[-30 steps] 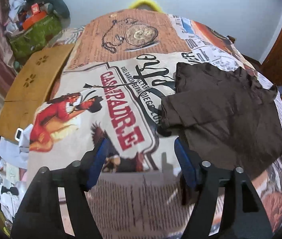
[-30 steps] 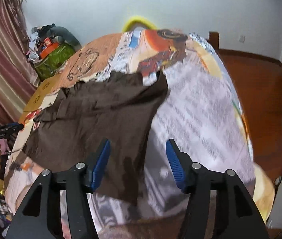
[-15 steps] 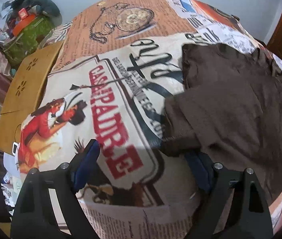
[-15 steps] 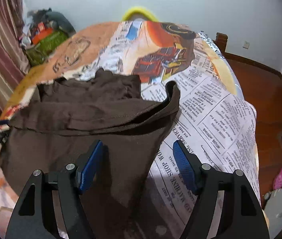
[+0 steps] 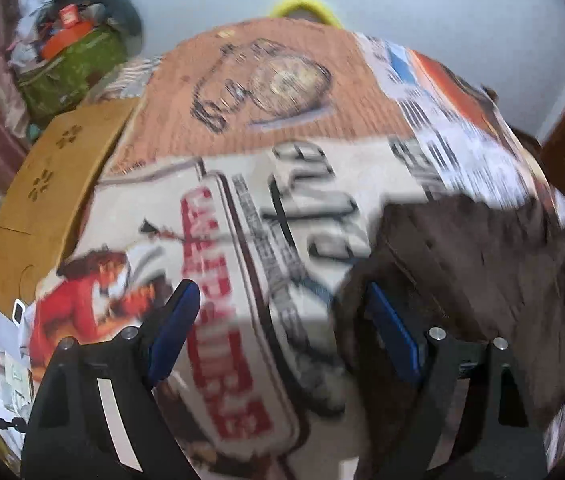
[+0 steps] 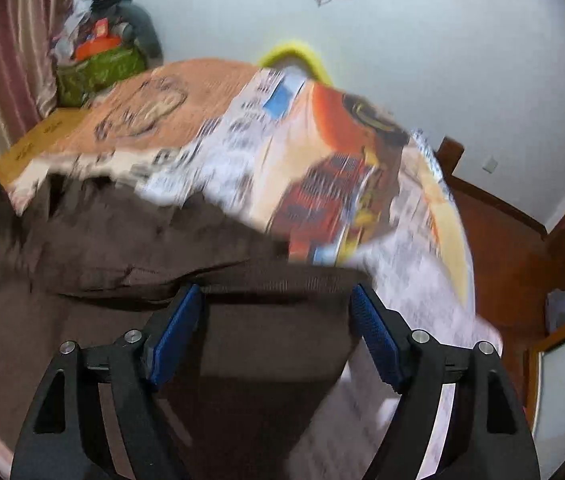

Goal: Fold small clothes

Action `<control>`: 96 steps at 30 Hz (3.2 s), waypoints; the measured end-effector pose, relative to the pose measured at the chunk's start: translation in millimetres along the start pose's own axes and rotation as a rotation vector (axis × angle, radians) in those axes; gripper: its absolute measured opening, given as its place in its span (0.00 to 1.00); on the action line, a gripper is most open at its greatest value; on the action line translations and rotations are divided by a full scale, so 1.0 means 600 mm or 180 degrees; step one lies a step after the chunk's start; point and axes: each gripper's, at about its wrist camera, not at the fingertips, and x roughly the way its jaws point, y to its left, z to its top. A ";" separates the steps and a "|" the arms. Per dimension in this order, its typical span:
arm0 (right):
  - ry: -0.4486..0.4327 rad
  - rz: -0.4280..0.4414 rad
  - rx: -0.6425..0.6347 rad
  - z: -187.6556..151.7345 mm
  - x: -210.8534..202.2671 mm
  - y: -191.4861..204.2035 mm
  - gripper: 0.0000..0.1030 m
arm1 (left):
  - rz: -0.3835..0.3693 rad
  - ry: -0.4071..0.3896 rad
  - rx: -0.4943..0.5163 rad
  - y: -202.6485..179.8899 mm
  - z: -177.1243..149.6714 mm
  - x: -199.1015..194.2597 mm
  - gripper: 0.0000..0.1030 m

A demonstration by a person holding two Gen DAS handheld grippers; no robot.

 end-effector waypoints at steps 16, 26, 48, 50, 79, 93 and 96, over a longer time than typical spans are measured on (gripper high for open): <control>0.0082 0.0417 0.0420 -0.021 -0.035 -0.021 0.73 | -0.0013 -0.0024 0.0748 -0.075 -0.021 -0.005 0.84; 0.0187 0.0309 0.0442 -0.116 -0.092 -0.015 0.73 | -0.0094 0.0320 0.0689 -0.078 -0.064 0.032 0.92; 0.0281 0.0344 0.0988 -0.194 -0.127 -0.031 0.78 | -0.1172 0.0496 0.1012 -0.159 0.047 0.087 0.41; 0.0276 0.0363 0.1012 -0.196 -0.126 -0.030 0.78 | -0.1123 0.0464 0.1010 -0.158 0.043 0.080 0.24; 0.0532 0.0981 0.1104 -0.183 -0.070 0.015 0.09 | -0.0397 0.0512 0.0565 -0.082 -0.007 0.023 0.11; 0.0506 0.0528 0.0344 -0.077 -0.039 -0.005 0.08 | -0.0709 0.0696 0.0422 -0.033 -0.099 -0.058 0.11; 0.0549 0.0494 0.0211 -0.043 -0.015 -0.006 0.08 | -0.0780 0.0782 0.0327 -0.035 -0.129 -0.064 0.10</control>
